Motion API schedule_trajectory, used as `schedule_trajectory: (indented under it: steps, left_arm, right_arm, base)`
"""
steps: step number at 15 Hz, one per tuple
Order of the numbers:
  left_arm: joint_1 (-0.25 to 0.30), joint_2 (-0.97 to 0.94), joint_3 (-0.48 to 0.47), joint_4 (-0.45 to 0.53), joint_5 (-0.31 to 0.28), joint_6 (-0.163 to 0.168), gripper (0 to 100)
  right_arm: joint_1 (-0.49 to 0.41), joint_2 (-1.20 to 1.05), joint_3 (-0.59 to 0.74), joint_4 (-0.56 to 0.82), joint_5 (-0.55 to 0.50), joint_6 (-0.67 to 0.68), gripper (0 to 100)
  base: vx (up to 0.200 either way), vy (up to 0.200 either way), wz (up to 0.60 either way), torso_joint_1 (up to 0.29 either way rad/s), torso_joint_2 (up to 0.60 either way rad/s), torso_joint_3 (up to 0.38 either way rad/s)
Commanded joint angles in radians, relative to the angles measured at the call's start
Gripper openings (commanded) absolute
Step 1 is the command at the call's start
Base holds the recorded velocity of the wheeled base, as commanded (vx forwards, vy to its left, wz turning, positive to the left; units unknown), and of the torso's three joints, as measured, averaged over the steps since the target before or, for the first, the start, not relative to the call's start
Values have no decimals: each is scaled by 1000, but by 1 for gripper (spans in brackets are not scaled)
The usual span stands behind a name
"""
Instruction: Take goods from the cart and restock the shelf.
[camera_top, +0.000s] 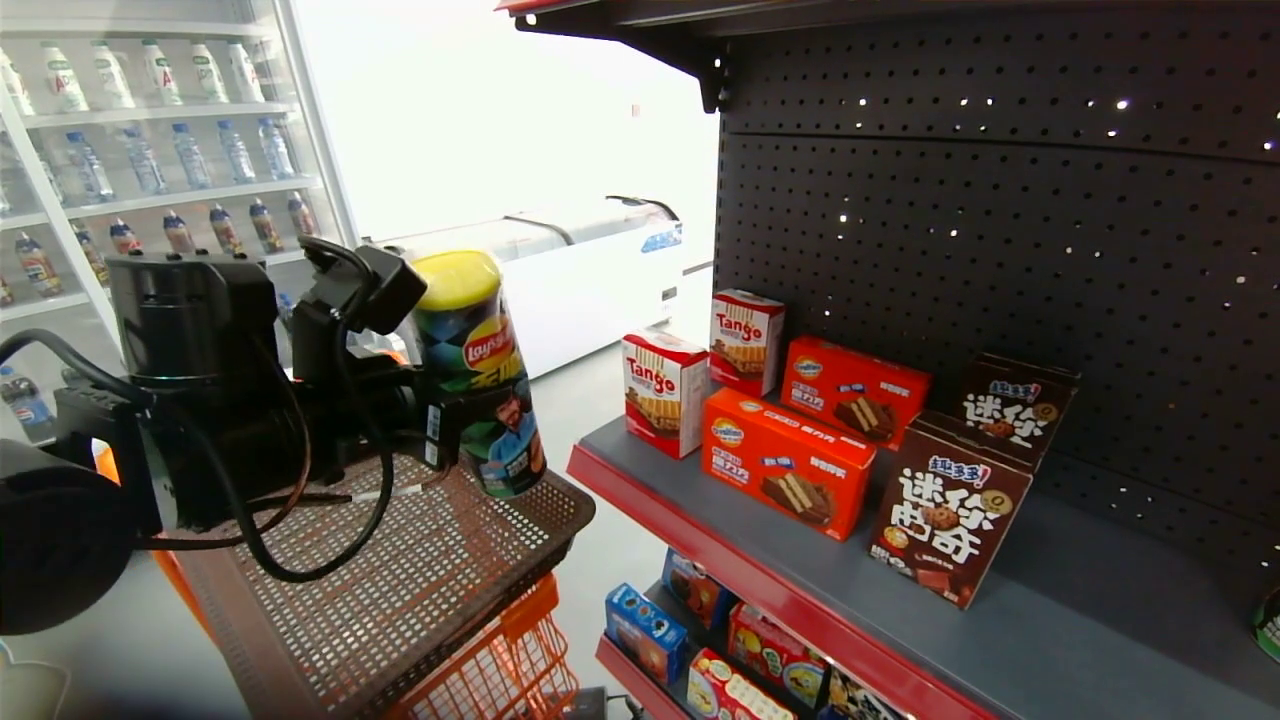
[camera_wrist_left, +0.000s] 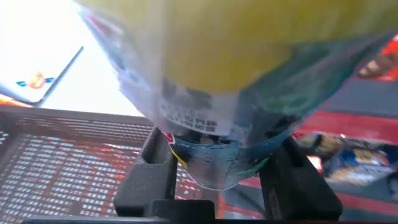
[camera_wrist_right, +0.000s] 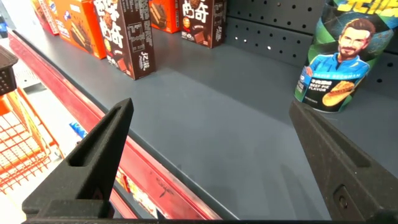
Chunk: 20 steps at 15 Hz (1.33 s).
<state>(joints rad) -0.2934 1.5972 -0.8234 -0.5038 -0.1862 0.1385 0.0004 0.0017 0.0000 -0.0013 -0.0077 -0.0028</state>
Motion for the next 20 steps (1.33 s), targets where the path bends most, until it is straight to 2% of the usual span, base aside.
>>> schedule_trajectory:
  steps: [1,4,7,8,10,13,17,20]
  left_arm:
    - [-32,-31,-10,27,-6,1,0]
    - [-82,-31,-49,71,-7,1,0]
    - [-92,-57,-57,145,-24,-2,0]
    - [-89,-71,-52,171,-56,-2,0]
    - [-84,-97,-52,232,-78,-5,0]
    - [-84,-126,-46,238,-136,-10,0]
    - [-89,-126,-48,238,-147,-10,0]
    - [-92,-135,-28,240,-182,-10,0]
  right_arm:
    - [1,1,0,0,0,0,100]
    - [1,1,0,0,0,-2,100]
    - [0,1,0,0,0,-2,100]
    - [0,1,0,0,0,-2,100]
    - [1,1,0,0,0,-2,100]
    - [0,1,0,0,0,-2,100]
    - [1,1,0,0,0,-2,100]
    - [0,1,0,0,0,-2,100]
  base:
    - [0,0,0,0,0,0]
    - [0,0,0,0,0,0]
    - [0,0,0,0,0,0]
    - [0,0,0,0,0,0]
    - [0,0,0,0,0,0]
    - [0,0,0,0,0,0]
    - [0,0,0,0,0,0]
    - [0,0,-600,-1,2,1]
